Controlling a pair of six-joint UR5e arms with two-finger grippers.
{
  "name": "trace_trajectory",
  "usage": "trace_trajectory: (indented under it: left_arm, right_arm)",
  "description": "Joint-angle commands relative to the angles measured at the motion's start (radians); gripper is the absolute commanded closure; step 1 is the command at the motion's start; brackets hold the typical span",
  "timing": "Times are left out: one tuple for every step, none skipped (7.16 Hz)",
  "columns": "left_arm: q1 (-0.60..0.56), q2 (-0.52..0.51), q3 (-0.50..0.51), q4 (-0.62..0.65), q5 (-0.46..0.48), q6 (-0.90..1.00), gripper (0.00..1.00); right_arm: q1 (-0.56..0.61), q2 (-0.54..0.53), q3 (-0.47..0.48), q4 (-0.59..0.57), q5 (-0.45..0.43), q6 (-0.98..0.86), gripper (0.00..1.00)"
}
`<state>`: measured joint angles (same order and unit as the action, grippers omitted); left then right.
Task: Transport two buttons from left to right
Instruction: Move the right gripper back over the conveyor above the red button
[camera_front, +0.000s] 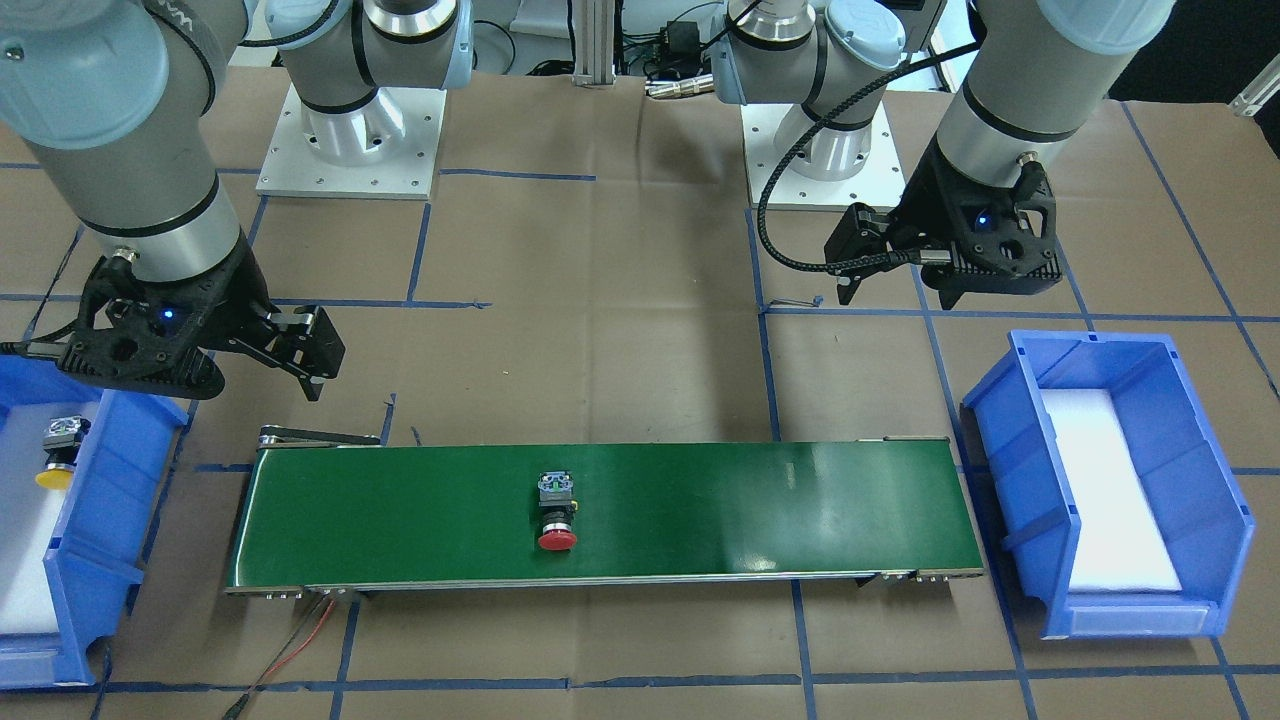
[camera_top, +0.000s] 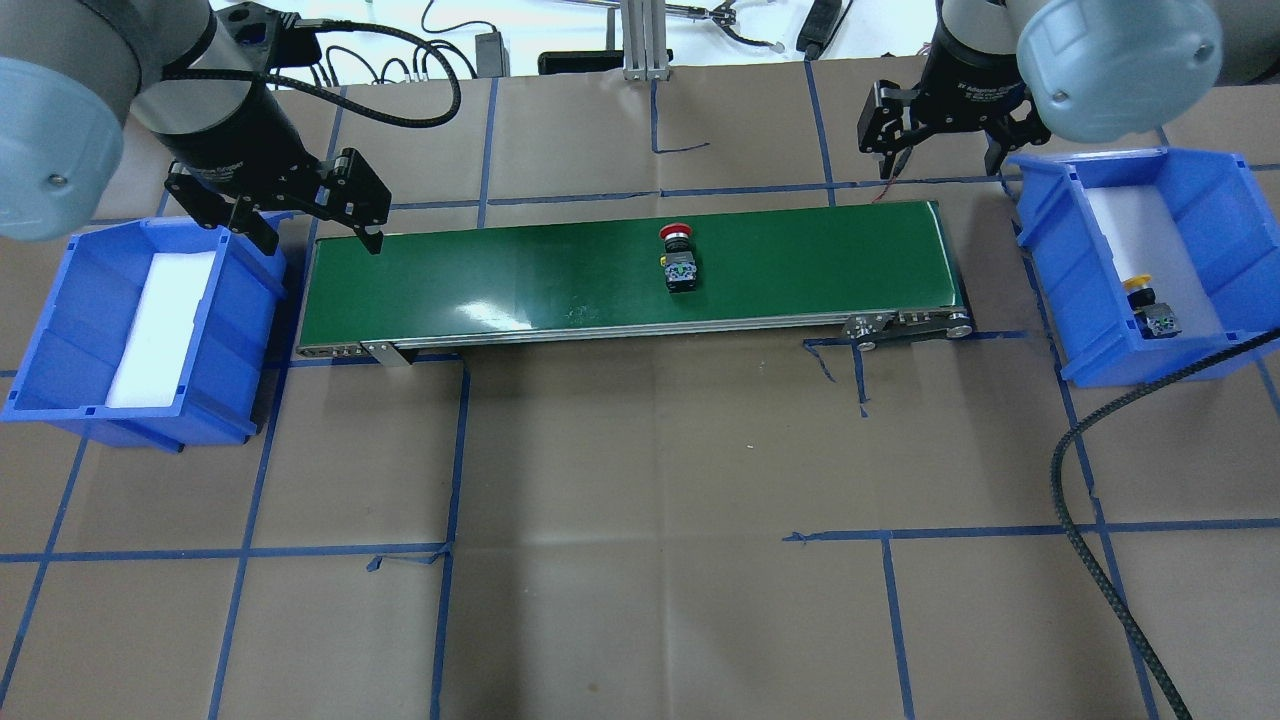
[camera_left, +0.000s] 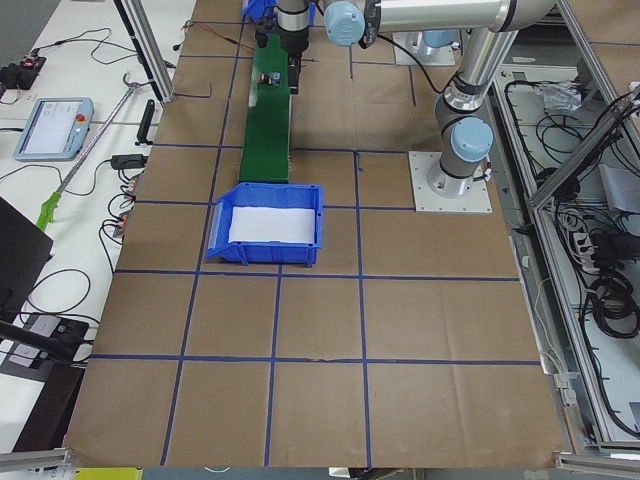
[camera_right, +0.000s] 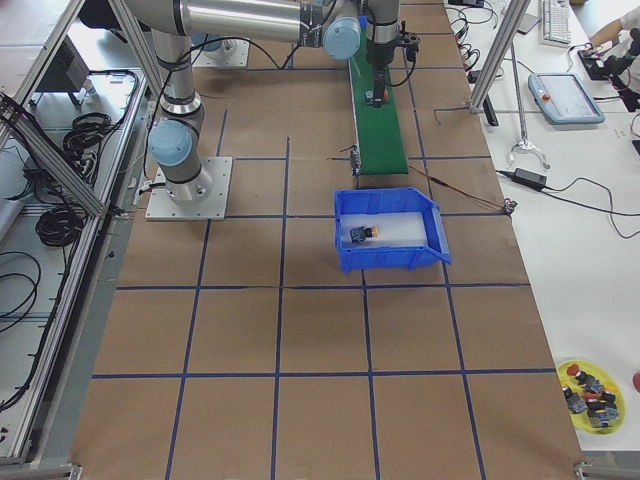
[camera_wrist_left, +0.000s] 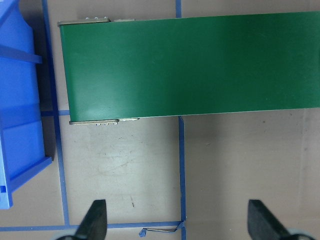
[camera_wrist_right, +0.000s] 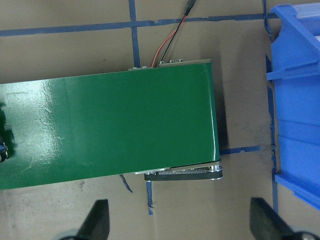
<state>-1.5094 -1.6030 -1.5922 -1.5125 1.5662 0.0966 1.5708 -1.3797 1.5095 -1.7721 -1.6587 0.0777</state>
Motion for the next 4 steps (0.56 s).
trace_trajectory:
  left_arm:
    - [0.0,0.0,0.0,0.0,0.0,0.0,0.01]
    - [0.0,0.0,0.0,0.0,0.002,0.0,0.01]
    - [0.0,0.0,0.0,0.0,0.0,0.0,0.01]
    - [0.0,0.0,0.0,0.0,0.0,0.0,0.01]
  right_arm:
    - [0.0,0.002,0.056,-0.026,0.004,0.002,0.01]
    - [0.002,0.002,0.075,-0.079,0.004,0.001,0.01]
    - [0.002,0.008,0.09,-0.087,0.025,0.002,0.01]
    - [0.0,0.014,0.101,-0.104,0.063,0.002,0.01]
